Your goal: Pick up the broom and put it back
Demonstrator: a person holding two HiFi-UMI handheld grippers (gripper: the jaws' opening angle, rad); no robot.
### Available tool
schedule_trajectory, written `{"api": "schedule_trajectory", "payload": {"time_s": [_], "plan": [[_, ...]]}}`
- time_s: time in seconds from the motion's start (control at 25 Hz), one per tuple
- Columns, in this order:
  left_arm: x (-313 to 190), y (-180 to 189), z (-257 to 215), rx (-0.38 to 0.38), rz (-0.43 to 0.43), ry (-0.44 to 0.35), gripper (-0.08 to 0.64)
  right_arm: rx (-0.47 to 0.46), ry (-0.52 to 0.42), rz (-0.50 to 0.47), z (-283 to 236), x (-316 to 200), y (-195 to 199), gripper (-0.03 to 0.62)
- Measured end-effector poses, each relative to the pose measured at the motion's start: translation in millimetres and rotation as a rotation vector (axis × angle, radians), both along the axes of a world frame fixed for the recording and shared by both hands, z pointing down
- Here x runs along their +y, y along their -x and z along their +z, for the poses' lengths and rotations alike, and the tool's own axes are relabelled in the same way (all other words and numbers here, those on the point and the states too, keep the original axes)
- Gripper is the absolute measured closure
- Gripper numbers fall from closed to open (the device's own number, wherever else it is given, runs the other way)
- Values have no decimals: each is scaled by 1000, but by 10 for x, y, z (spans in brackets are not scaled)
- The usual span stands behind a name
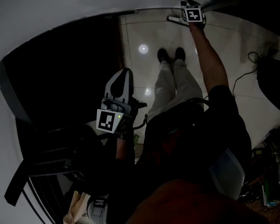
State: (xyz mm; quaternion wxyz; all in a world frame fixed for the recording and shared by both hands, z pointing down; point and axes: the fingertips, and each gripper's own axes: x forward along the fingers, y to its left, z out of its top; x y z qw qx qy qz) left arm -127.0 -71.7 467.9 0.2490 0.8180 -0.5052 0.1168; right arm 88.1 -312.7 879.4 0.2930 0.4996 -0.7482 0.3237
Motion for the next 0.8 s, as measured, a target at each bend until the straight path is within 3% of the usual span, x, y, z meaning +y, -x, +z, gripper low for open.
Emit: {"api": "schedule_trajectory", "payload": {"time_s": [0.2,0.28,0.36,0.6,0.8], "plan": [[112,-121,-68,-13,40,-1,555,-4,-73,88,-244,438,-199,469],[167,-190,-118,-11,56,-4,555,-11,-143,100,-491,675,-211,505],[227,-263,-182,-12,69,-22,555,-24,-241,101,-875,911,-190,590],[574,-464,-373,11,72,-120,555,-134,-500,6,-2430,1726,62,592],[1395,-368,-657,12,85,-202,555,-179,-615,-17,-3501,2869,302,592]]}}
